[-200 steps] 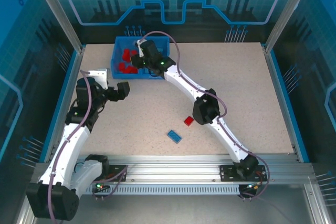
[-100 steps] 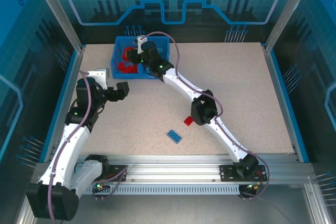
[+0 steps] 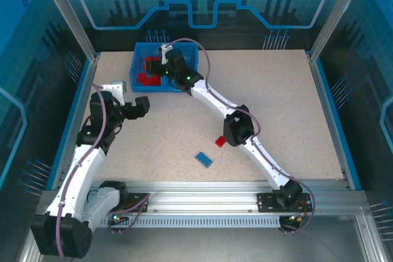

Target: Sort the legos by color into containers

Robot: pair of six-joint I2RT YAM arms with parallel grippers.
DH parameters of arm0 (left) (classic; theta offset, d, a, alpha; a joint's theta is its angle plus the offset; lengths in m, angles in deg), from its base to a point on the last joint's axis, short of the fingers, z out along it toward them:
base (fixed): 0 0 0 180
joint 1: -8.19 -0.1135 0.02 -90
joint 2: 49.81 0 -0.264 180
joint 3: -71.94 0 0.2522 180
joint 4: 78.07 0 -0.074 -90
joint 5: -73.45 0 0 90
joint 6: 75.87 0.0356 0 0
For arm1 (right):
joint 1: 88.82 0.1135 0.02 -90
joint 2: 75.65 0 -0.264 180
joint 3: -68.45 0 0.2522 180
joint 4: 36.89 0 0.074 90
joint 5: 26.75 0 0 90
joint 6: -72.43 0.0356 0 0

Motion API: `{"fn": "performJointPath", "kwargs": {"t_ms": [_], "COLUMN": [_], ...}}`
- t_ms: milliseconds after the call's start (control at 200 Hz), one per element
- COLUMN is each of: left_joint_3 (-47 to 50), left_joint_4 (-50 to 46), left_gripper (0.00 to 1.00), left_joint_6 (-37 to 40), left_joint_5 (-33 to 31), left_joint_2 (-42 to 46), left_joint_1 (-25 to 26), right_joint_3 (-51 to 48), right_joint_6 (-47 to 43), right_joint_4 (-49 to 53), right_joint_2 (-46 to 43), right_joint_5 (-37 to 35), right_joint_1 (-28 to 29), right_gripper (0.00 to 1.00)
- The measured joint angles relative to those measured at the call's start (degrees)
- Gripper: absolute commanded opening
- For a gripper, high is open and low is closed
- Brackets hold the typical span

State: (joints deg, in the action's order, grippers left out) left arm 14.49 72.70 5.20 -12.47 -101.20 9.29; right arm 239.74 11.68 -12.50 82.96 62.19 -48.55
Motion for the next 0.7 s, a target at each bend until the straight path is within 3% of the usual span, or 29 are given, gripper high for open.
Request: {"fn": "performJointPath", "kwargs": {"t_ms": [160, 220, 405, 545, 700], "left_joint_3": [-0.7, -1.4, -6.2, -14.5, -22.1], "left_joint_4": [-0.5, -0.8, -2.3, -3.8, -6.6], "left_gripper": [0.92, 0.92, 0.92, 0.92, 0.91], "left_joint_6": [-4.8, -6.1, -4.5, -1.5, 0.6], "left_joint_5": [4.7, 5.3, 4.3, 3.0, 1.1], "left_joint_2": [-3.6, -5.9, -13.2, -24.9, -39.3], "left_joint_1": [0.4, 2.7, 20.9, 33.8, 43.0], "right_joint_3": [-9.5, -14.8, -37.7, -61.3, -81.7], "right_joint_6": [0.5, -0.1, -3.5, -4.2, -1.1], "right_joint_4": [8.1, 11.3, 16.9, 21.6, 30.0], "right_joint_2": [-15.8, -23.7, -50.9, -70.1, -82.4], "right_joint_5": [5.8, 8.4, 12.2, 13.8, 14.8], "right_joint_1": [-2.2, -3.8, -11.2, -16.8, -26.6], "right_gripper": [0.84, 0.87, 1.00, 1.00, 1.00]}}
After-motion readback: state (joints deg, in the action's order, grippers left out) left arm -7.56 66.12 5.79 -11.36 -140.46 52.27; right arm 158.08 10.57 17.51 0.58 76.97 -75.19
